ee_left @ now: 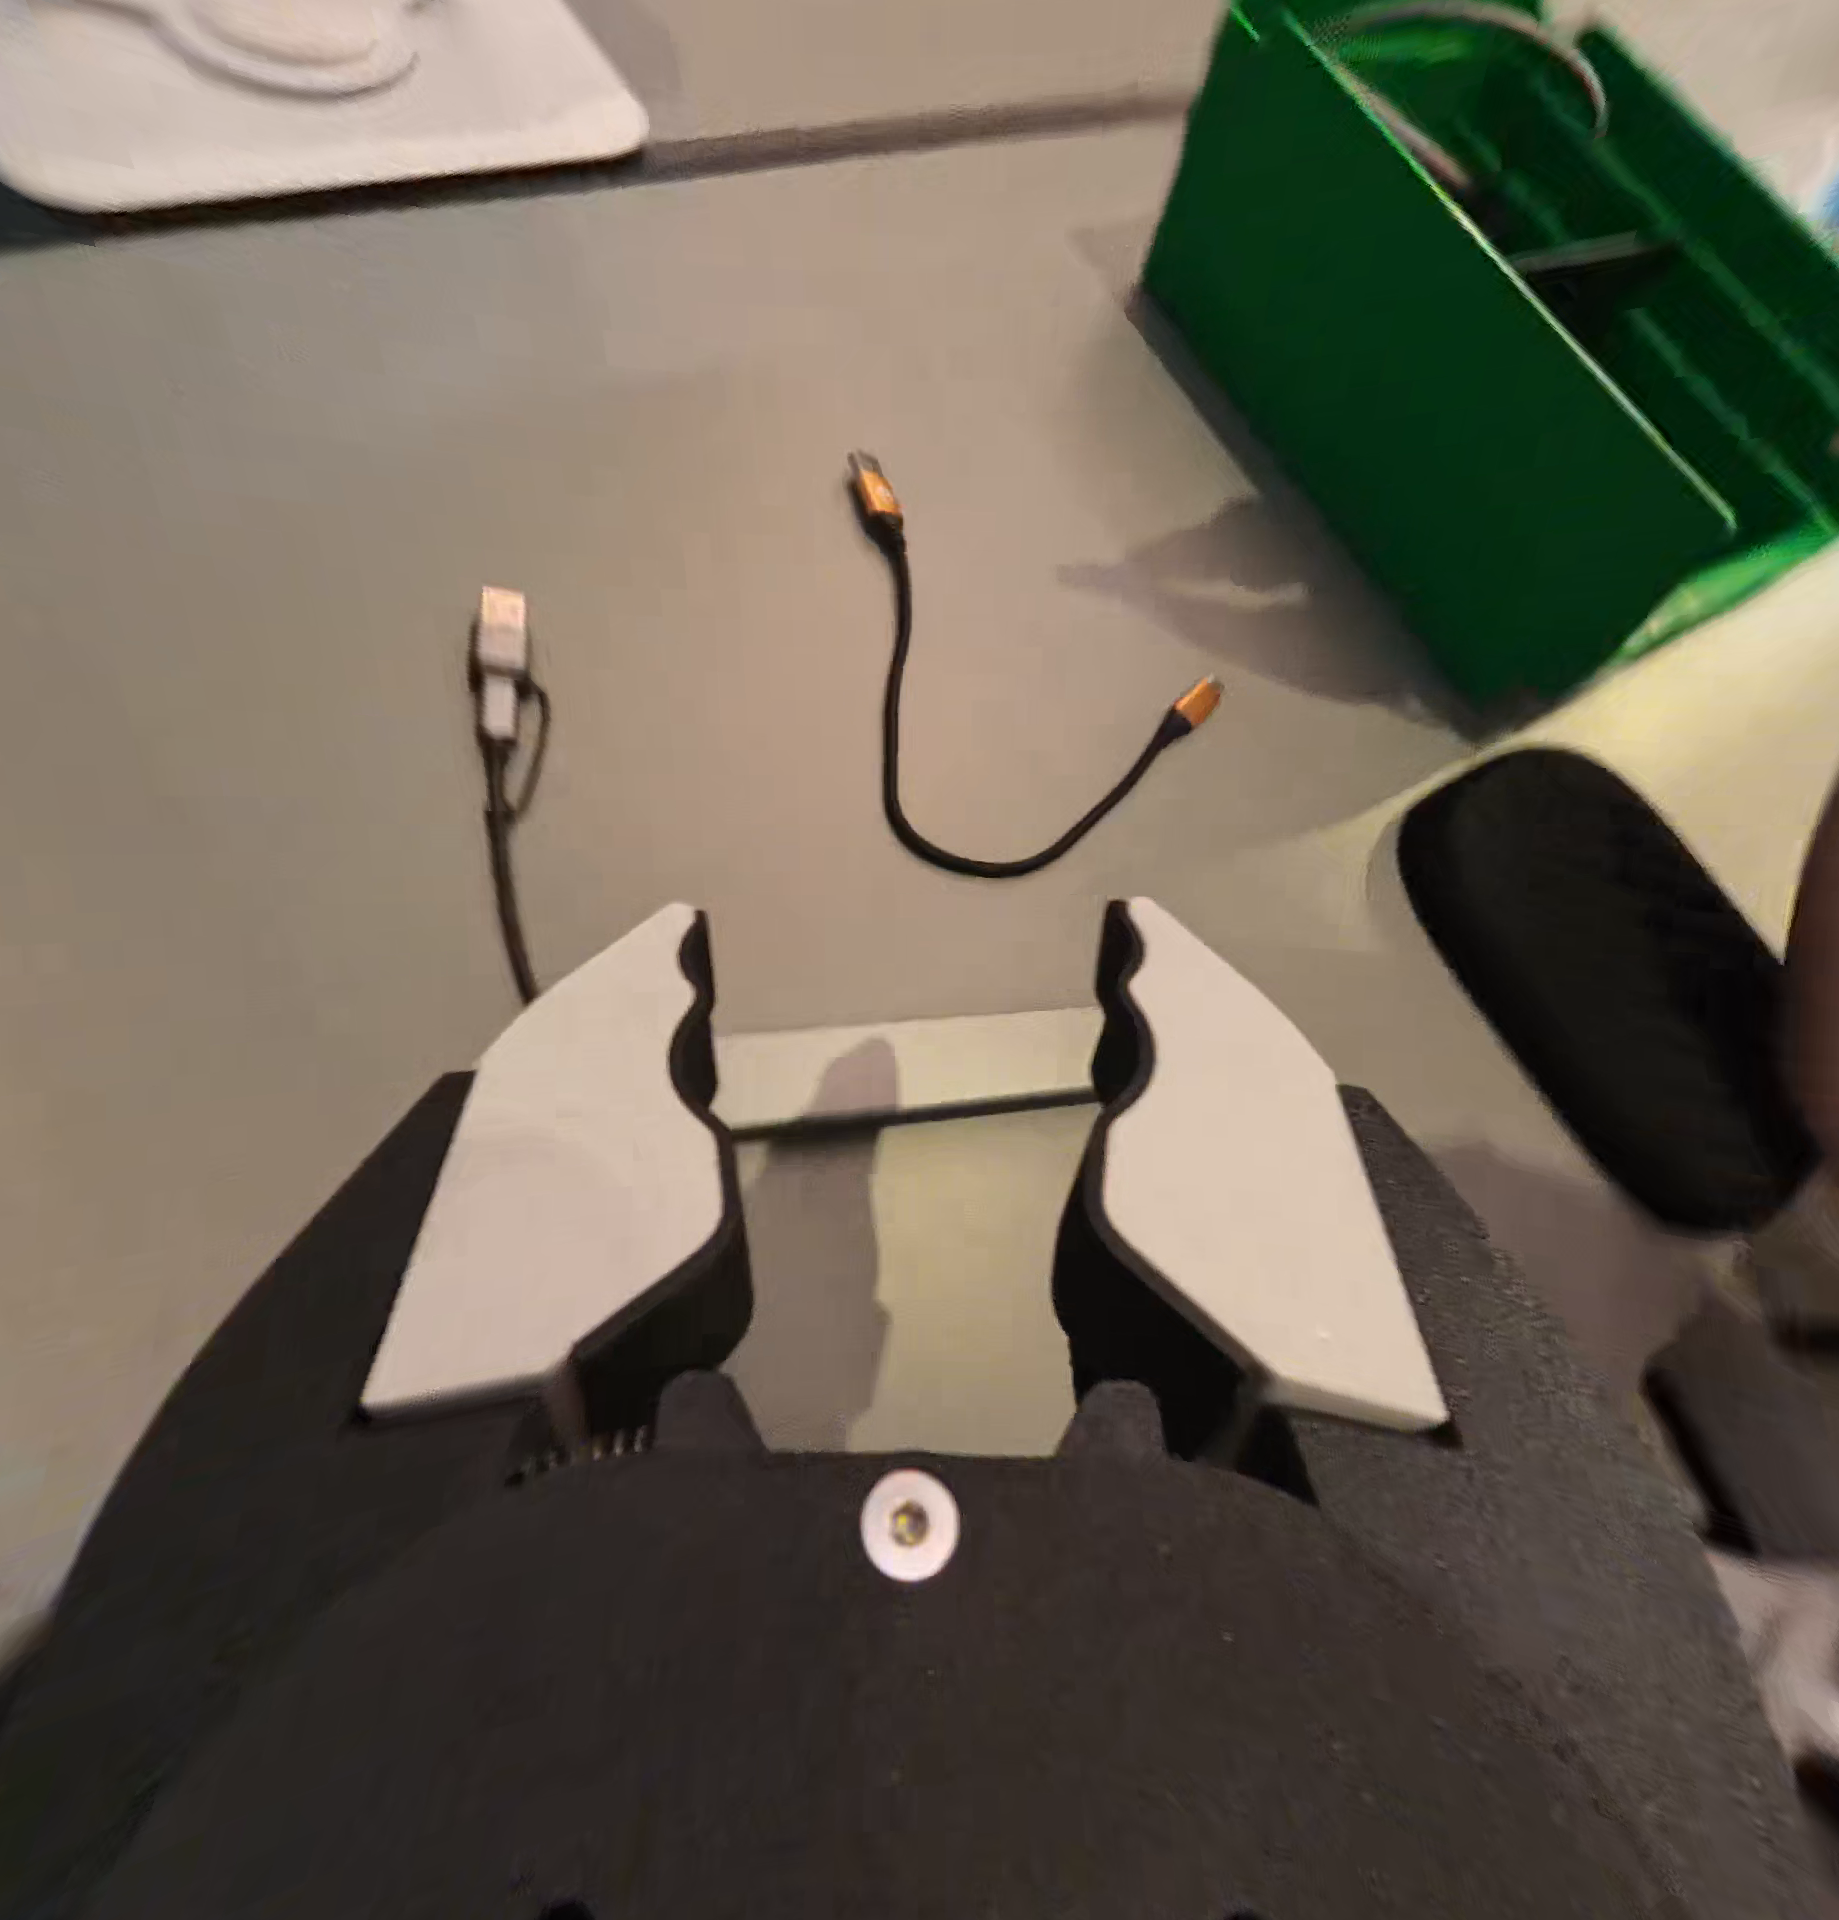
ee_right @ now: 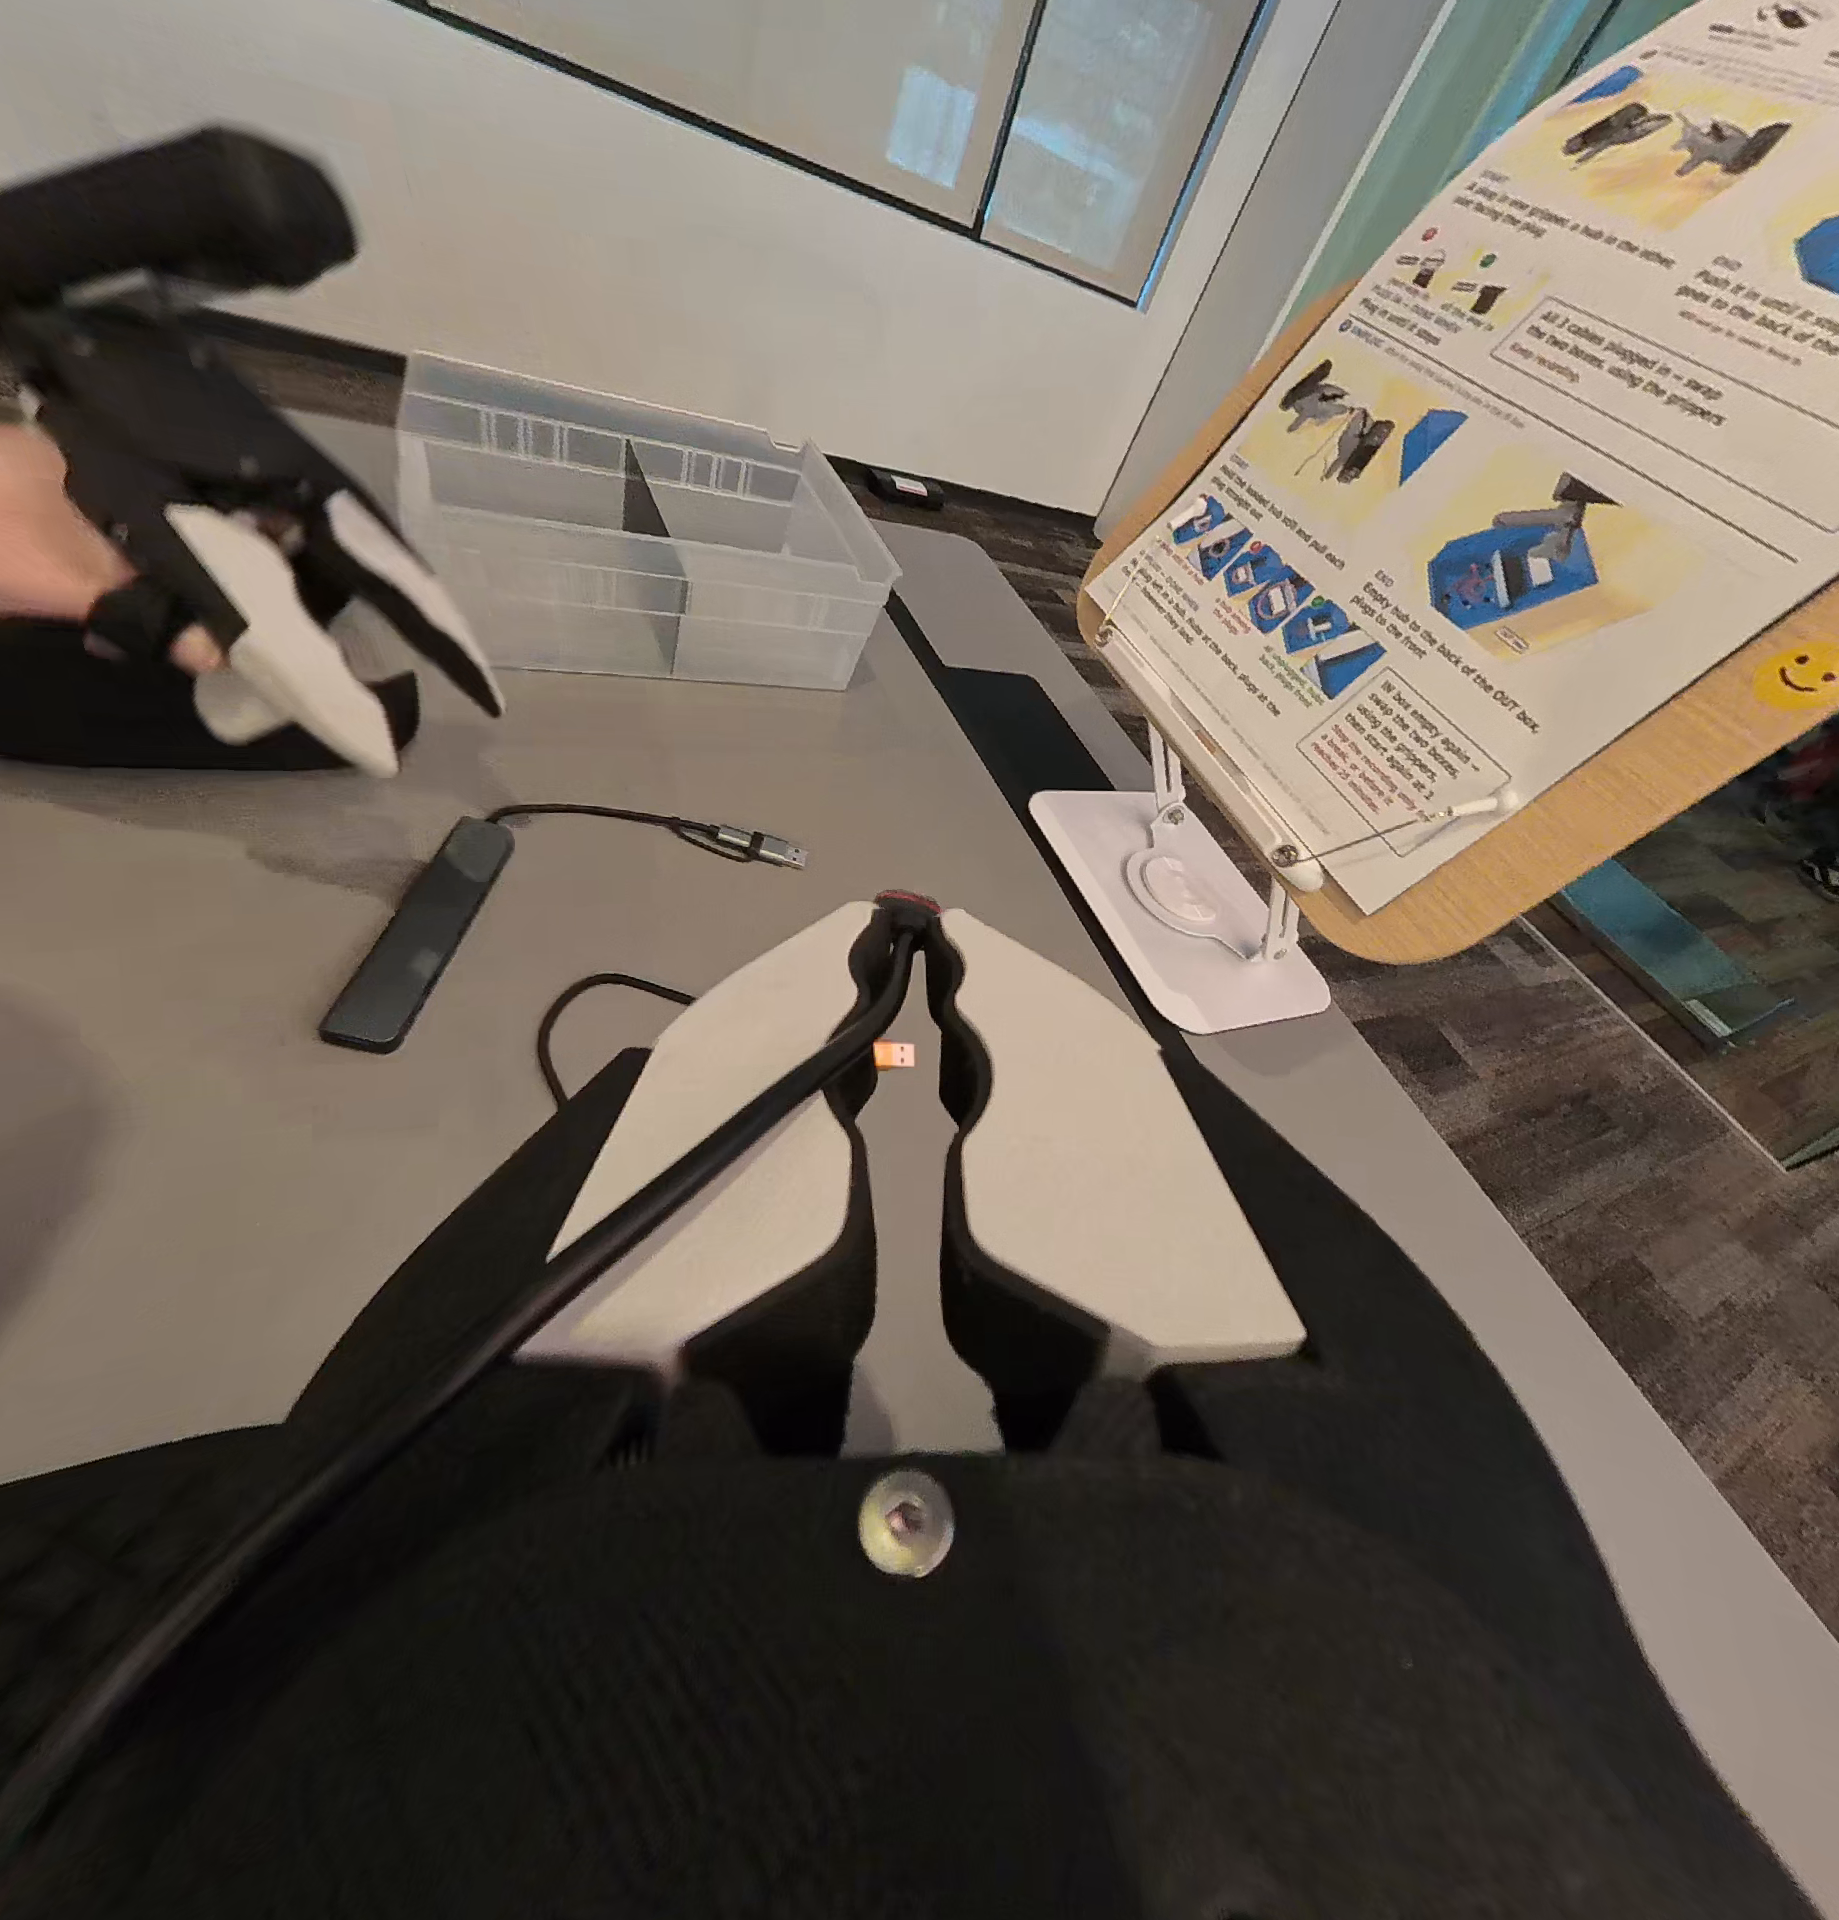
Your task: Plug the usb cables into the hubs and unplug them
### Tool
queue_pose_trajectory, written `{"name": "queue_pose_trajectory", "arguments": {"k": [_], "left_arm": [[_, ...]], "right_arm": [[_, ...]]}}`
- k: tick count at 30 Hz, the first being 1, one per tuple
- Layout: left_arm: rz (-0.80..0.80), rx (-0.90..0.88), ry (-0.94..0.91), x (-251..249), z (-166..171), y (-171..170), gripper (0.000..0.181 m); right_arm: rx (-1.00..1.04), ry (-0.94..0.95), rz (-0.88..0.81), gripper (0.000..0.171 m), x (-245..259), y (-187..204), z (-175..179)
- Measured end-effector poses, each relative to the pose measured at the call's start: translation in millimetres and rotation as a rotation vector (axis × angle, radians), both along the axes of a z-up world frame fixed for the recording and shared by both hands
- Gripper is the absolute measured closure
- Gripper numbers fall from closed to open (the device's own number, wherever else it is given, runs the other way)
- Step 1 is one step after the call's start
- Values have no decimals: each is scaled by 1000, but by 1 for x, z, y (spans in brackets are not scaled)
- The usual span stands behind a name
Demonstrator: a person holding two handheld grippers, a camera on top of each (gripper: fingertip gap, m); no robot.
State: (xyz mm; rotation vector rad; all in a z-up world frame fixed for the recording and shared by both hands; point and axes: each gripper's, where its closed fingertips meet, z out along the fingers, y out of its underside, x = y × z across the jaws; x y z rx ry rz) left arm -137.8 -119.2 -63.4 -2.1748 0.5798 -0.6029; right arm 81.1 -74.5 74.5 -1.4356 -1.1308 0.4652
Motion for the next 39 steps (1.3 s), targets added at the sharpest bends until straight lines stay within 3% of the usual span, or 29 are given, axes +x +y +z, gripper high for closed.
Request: {"name": "queue_pose_trajectory", "arguments": {"k": [2, 5, 8, 15, 21, 28, 33, 39], "left_arm": [[120, 12, 17, -2, -21, -5, 100], [221, -106, 244, -15, -64, -9, 75], [234, -255, 184, 2, -86, -15, 78], [216, -428, 235, 24, -89, -17, 80], [215, -475, 367, 28, -95, 7, 88], [299, -552, 282, 19, -91, 22, 79], [335, -608, 395, 18, -98, 26, 74], [223, -665, 477, 20, -100, 16, 76]], "right_arm": [[1, 4, 17, 165, -4, -3, 1], [14, 4, 30, 165, -6, -7, 3], [26, 5, 25, 165, -3, -11, 6], [15, 20, -3, 165, 15, -9, 3], [-19, 28, -8, 165, 23, -4, -4], [-58, 3, -31, 165, 29, 2, -15], [-73, -1, -43, 164, 34, 5, -20], [-77, -5, -46, 165, 38, 3, -22]]}}
